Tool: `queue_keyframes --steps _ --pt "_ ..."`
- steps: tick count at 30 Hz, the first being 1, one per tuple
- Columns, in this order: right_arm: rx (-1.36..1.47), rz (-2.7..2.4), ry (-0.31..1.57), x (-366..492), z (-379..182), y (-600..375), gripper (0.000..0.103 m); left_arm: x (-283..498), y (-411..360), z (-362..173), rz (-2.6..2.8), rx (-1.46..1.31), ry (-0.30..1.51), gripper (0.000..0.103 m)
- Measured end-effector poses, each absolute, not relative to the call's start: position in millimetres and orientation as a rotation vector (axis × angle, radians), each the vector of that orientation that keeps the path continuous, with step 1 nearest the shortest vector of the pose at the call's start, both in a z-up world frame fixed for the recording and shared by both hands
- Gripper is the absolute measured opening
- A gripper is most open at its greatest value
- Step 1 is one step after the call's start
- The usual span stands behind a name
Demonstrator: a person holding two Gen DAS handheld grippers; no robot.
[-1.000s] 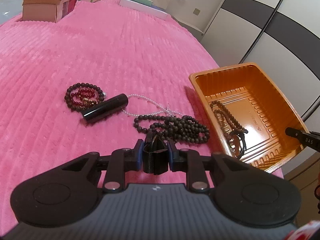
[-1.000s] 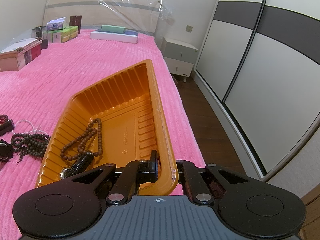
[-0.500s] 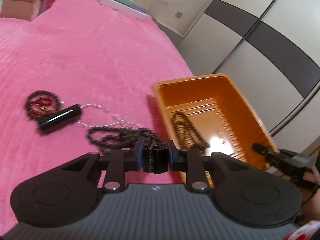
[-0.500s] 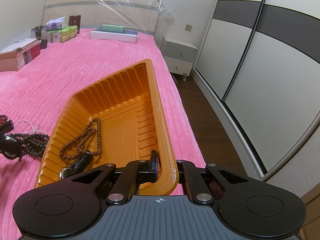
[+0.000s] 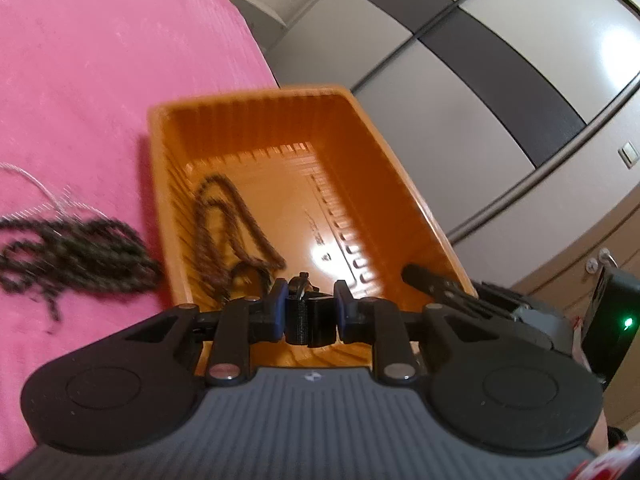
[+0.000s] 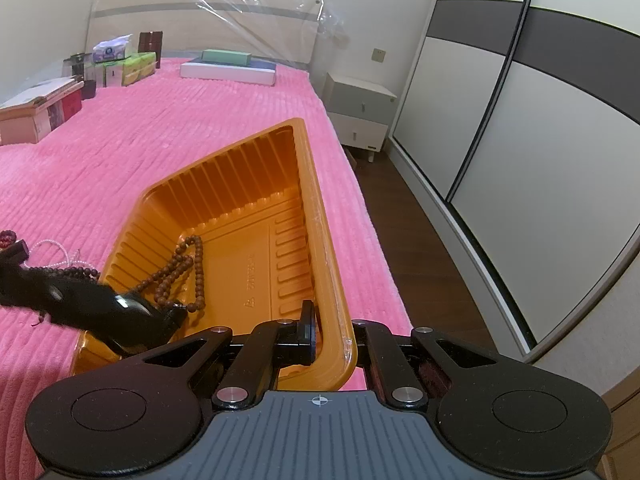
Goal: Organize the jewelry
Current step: 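Carry the watch with the left tool into the tray and open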
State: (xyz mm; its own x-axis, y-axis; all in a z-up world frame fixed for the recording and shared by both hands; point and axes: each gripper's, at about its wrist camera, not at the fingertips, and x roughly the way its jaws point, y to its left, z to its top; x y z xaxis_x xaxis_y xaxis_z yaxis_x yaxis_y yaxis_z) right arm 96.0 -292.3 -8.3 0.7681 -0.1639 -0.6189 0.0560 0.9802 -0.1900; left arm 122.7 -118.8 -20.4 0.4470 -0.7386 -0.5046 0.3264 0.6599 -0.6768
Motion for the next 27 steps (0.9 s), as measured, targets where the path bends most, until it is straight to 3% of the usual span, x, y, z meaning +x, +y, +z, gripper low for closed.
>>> queue_keyframes --steps 6,8,19,27 --pt "-0.16 -0.118 0.691 96 -9 -293 0.005 122 -124 -29 -0.688 -0.504 0.889 0.025" --pt "-0.165 -0.122 0.69 95 -9 -292 0.005 123 -115 -27 -0.669 -0.518 0.877 0.031" --pt "-0.154 -0.12 0.689 94 -10 -295 0.005 105 5 -21 -0.324 -0.396 0.763 0.031" --pt "-0.161 -0.123 0.693 92 -11 -294 0.005 80 49 -42 -0.134 -0.202 0.752 0.032"
